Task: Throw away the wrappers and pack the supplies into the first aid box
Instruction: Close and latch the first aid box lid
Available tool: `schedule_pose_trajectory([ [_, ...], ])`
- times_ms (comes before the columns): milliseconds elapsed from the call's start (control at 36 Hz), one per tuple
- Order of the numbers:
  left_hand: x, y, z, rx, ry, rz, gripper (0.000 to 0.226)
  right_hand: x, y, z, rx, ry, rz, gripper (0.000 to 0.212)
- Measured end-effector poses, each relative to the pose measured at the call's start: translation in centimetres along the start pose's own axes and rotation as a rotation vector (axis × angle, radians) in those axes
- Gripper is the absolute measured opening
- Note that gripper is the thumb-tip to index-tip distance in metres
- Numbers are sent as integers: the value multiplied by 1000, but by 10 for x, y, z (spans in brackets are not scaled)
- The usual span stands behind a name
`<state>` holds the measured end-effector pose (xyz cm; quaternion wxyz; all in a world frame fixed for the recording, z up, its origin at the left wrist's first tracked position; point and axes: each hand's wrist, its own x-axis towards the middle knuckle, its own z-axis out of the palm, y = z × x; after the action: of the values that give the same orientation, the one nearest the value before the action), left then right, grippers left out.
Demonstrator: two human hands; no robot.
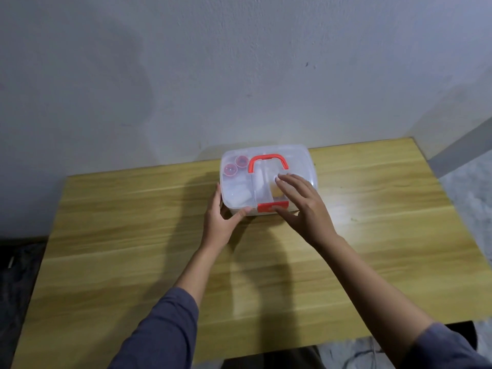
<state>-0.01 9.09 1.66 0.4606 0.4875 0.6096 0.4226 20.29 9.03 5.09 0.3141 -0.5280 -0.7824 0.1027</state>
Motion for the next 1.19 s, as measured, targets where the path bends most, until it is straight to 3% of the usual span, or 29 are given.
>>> schedule_pose_trajectory([
  [306,1,1,1,43,-26,59,88,2,3,8,-131,2,-31,45],
  [472,-1,2,-2,76,-69,2,107,10,2,-8,-59,-70,22,47],
  [694,11,16,4,146,-83,106,114,12,19,-24,21,-149,360,96],
  [861,33,25,6,139,-84,218,102,17,25,-18,250,-170,461,95],
  [1056,61,39,14,128,-85,243,96,49,42,-19,258,-199,465,95],
  [1194,63,37,16,104,-86,223,104,52,50,-21,253,-234,472,97],
])
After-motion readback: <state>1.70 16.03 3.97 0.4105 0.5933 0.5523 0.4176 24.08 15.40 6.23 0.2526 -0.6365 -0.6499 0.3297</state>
